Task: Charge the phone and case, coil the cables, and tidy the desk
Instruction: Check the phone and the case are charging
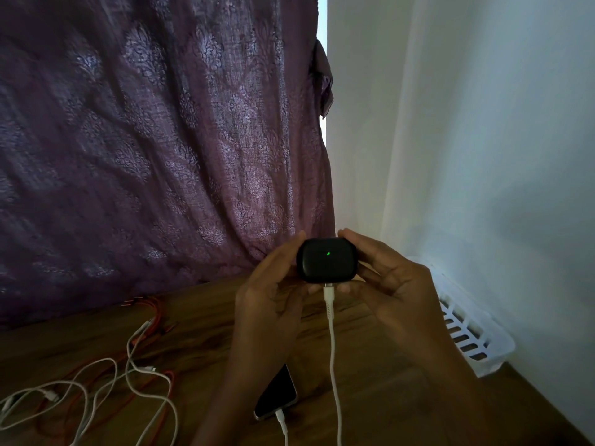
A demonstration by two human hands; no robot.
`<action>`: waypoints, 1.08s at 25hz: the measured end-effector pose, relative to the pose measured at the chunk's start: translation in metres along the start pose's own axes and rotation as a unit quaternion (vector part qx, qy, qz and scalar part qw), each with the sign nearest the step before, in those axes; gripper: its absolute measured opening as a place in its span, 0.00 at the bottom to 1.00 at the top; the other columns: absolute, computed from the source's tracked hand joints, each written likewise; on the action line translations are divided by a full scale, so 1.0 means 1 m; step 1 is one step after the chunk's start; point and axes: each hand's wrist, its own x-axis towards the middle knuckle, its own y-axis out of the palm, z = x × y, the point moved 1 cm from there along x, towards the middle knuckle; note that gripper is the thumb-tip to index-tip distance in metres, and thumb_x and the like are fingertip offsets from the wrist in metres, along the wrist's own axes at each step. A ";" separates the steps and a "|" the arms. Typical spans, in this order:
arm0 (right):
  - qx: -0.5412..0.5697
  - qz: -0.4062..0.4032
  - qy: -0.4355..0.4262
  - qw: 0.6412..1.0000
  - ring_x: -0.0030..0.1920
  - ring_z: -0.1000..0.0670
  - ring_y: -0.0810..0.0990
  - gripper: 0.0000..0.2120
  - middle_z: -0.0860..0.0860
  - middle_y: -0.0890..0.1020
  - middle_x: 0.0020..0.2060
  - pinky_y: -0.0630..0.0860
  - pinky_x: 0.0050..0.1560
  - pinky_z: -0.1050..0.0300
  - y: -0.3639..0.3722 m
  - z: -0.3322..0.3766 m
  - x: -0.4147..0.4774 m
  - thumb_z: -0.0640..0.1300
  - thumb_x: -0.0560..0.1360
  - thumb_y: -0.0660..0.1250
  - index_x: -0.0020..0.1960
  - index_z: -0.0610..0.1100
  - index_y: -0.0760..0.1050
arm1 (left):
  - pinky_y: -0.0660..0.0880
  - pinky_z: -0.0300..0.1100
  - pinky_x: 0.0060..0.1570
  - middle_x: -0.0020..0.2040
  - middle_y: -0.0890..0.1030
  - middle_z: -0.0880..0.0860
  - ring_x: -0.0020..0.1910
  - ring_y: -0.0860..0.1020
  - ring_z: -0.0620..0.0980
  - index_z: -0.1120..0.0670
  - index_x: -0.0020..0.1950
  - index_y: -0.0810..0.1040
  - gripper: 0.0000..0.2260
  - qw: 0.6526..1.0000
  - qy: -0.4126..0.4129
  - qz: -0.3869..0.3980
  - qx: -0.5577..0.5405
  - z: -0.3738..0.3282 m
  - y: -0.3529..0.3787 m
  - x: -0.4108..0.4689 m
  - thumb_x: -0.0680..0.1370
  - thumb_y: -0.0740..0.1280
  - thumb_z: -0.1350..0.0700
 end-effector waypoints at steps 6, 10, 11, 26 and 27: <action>-0.001 -0.002 0.002 1.000 0.50 0.73 0.76 0.26 0.78 0.76 0.45 0.71 0.44 0.80 0.000 -0.004 -0.001 0.32 0.69 0.70 0.55 0.60 0.70 | 0.75 0.41 0.58 0.60 0.78 0.49 0.59 0.77 0.45 0.45 0.65 0.68 0.26 1.000 0.002 0.003 0.007 -0.001 -0.001 -0.001 0.71 0.68 0.61; -0.003 0.002 0.006 1.000 0.51 0.72 0.76 0.28 0.78 0.77 0.46 0.71 0.44 0.79 -0.001 -0.005 -0.001 0.29 0.69 0.70 0.55 0.60 0.70 | 0.75 0.42 0.58 0.58 0.78 0.47 0.58 0.77 0.43 0.36 0.62 0.65 0.30 1.000 -0.007 0.015 0.013 -0.002 -0.001 0.000 0.71 0.70 0.64; -0.003 0.002 0.005 1.000 0.51 0.72 0.76 0.28 0.77 0.77 0.46 0.71 0.44 0.78 -0.002 -0.005 -0.001 0.30 0.69 0.70 0.55 0.60 0.71 | 0.75 0.42 0.57 0.58 0.79 0.47 0.58 0.77 0.42 0.36 0.62 0.65 0.30 1.000 -0.015 0.020 0.011 -0.002 -0.001 0.000 0.71 0.70 0.65; 0.018 0.012 0.043 0.999 0.52 0.68 0.78 0.28 0.74 0.79 0.47 0.73 0.47 0.75 -0.005 -0.014 -0.006 0.29 0.68 0.69 0.56 0.58 0.72 | 0.74 0.37 0.57 0.59 0.79 0.47 0.58 0.77 0.39 0.41 0.65 0.66 0.29 0.992 -0.063 0.086 -0.072 0.009 0.004 0.000 0.73 0.67 0.69; 0.017 0.014 0.044 0.999 0.52 0.68 0.78 0.28 0.74 0.79 0.47 0.73 0.47 0.75 -0.005 -0.014 -0.006 0.29 0.68 0.69 0.56 0.58 0.72 | 0.74 0.37 0.57 0.59 0.79 0.48 0.58 0.77 0.39 0.41 0.65 0.66 0.29 0.992 -0.064 0.082 -0.073 0.010 0.005 0.000 0.73 0.67 0.69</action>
